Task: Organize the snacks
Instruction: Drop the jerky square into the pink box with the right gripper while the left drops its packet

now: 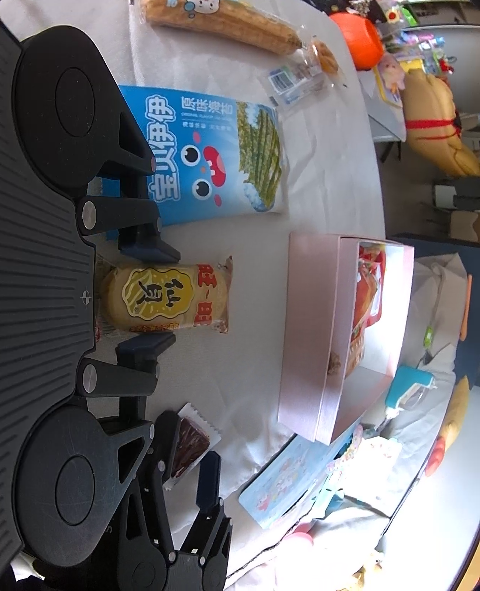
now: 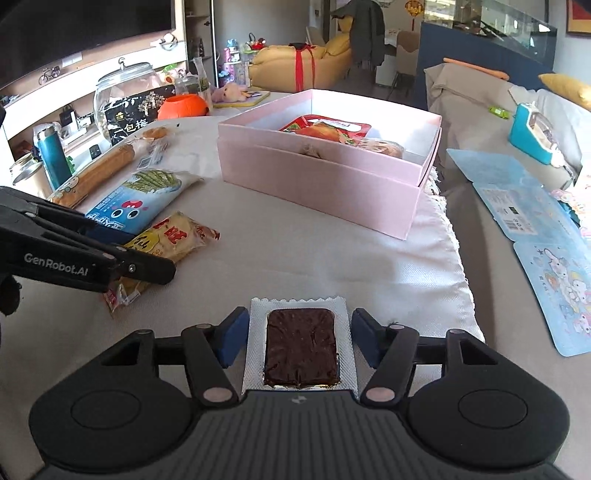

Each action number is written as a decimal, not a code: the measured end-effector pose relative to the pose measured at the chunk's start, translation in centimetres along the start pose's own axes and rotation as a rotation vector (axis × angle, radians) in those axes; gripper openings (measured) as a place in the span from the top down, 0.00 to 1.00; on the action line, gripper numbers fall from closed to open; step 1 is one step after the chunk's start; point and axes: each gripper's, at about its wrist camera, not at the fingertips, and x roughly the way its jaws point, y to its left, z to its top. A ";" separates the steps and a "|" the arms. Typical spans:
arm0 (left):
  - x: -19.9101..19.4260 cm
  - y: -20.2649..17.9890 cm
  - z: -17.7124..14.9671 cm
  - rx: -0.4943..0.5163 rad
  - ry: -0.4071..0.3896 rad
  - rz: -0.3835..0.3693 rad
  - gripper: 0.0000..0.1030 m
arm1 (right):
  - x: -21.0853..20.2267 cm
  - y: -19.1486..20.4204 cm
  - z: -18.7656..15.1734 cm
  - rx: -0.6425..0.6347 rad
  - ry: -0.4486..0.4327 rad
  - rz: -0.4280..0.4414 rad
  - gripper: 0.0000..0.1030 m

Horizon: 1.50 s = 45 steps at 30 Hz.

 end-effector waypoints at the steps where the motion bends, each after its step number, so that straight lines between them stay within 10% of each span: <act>1: 0.0 0.0 0.0 0.001 -0.001 0.001 0.57 | 0.0 0.1 0.0 -0.002 -0.001 0.001 0.36; 27: -0.5 0.6 0.3 -0.077 0.013 -0.082 0.61 | -5.4 0.8 1.5 -0.040 -0.188 0.017 0.49; 34: -4.6 0.3 3.6 -0.064 -0.198 -0.142 0.61 | -7.1 -0.5 2.3 -0.010 -0.254 -0.014 0.49; 40: -7.1 -0.4 12.7 -0.001 -0.393 -0.227 0.57 | -9.0 -3.3 9.6 0.030 -0.418 -0.029 0.49; 45: 1.1 1.9 17.6 -0.110 -0.202 -0.243 0.57 | -5.4 -7.8 19.2 0.178 -0.374 -0.027 0.25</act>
